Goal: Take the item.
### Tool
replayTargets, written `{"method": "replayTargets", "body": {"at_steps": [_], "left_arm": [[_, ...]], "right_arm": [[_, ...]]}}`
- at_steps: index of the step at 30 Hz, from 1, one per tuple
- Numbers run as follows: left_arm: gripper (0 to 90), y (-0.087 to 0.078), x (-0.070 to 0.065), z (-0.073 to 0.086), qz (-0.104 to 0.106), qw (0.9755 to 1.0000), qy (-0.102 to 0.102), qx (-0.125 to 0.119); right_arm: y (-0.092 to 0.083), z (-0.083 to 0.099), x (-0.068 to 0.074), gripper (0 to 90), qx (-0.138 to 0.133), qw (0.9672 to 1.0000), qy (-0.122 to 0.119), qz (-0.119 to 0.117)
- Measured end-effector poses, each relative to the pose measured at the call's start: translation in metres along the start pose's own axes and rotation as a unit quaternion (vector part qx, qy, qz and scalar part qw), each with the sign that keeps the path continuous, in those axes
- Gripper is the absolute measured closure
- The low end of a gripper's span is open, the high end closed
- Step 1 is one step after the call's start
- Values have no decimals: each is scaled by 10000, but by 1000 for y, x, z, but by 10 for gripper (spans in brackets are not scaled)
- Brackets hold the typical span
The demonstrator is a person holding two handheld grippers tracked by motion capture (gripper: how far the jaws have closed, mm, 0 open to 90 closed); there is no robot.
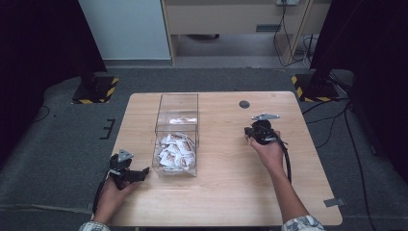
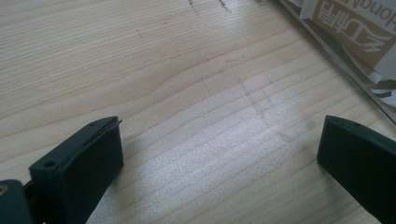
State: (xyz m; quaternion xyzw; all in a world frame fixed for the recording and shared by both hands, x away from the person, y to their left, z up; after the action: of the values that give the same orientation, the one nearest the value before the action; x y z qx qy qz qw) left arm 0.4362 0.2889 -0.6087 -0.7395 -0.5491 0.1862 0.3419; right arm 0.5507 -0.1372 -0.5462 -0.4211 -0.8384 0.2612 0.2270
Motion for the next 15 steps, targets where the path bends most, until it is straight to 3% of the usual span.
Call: {"method": "replayTargets", "body": {"at_steps": [15], "left_arm": [[0, 0, 0, 0, -12, 10000, -11, 3]], "right_arm": [[20, 6, 6, 859, 139, 9999, 14, -63]]}}
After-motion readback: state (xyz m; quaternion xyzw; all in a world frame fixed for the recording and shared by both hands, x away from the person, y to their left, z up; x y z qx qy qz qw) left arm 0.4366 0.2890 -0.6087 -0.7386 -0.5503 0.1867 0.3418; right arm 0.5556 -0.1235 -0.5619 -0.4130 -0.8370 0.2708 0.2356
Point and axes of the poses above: each handheld gripper's, and its own axes: y roughly forward along the jaws, z roughly out of its underside, x roughly to its left, the point moved 10 cm from there along y, roughly forward along the jaws, and after that the axes turned 8 degrees about -z, right-handed, at the moved point
